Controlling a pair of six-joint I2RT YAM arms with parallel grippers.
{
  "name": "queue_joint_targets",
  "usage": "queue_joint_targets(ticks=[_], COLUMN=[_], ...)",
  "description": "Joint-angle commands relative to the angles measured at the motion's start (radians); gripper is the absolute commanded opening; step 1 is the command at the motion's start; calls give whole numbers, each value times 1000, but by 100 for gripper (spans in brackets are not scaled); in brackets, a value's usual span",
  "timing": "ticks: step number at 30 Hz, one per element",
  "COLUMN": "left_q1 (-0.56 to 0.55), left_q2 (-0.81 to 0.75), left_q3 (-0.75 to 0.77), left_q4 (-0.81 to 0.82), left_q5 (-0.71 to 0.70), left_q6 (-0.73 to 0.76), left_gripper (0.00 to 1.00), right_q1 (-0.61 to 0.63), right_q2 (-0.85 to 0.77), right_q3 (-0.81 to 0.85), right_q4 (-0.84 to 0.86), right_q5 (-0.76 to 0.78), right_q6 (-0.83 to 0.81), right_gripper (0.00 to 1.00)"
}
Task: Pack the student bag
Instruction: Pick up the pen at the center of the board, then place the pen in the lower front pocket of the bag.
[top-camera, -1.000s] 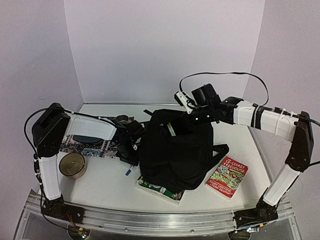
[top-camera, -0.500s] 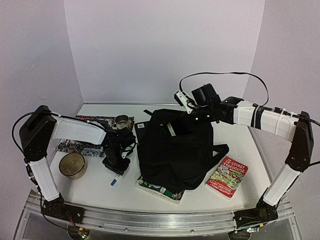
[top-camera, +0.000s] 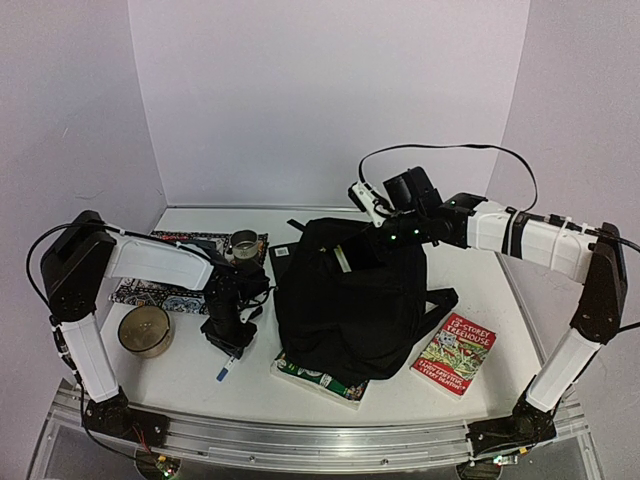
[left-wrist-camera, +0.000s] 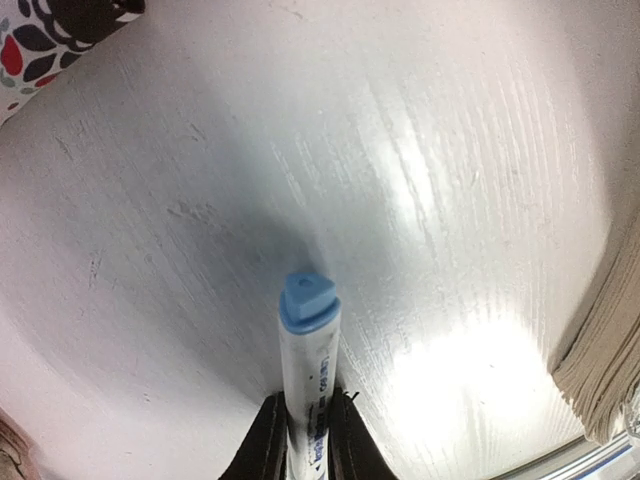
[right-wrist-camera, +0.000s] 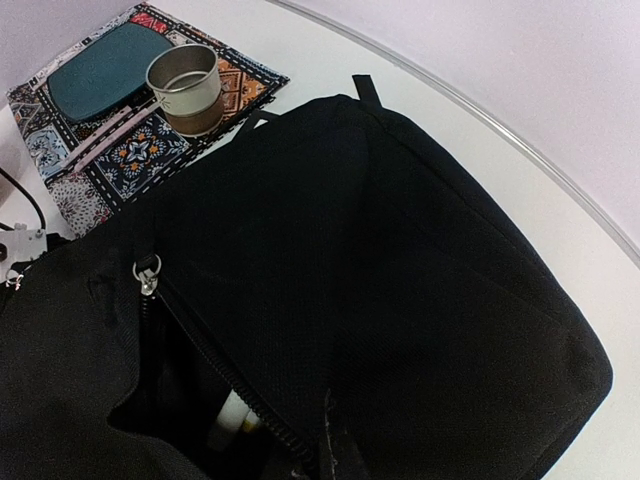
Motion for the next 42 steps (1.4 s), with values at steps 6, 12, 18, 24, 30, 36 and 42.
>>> queue_joint_targets(ticks=[6, 12, 18, 24, 30, 36, 42], left_q1=[-3, -3, -3, -3, -24, -93, -137], left_q2=[57, 0, -132, -287, -430, -450, -412], left_q3=[-56, -43, 19, 86, 111, 159, 198], left_q4=[-16, -12, -12, 31, 231, 376, 499], left_q5=[-4, -13, -86, -220, -244, -237, -117], left_q6=[-9, -11, -17, 69, 248, 474, 707], left_gripper=[14, 0, 0, 0, 0, 0, 0], right_q1=[0, 0, 0, 0, 0, 0, 0], right_q2=[-26, -21, -22, -27, -23, -21, -15], right_q3=[56, 59, 64, 72, 77, 86, 93], right_q4=[23, 24, 24, 25, 23, 20, 17], right_q5=[-20, -26, -30, -30, -43, -64, -78], right_q6=[14, 14, 14, 6, 2, 0, 3], right_gripper=[0, 0, 0, 0, 0, 0, 0])
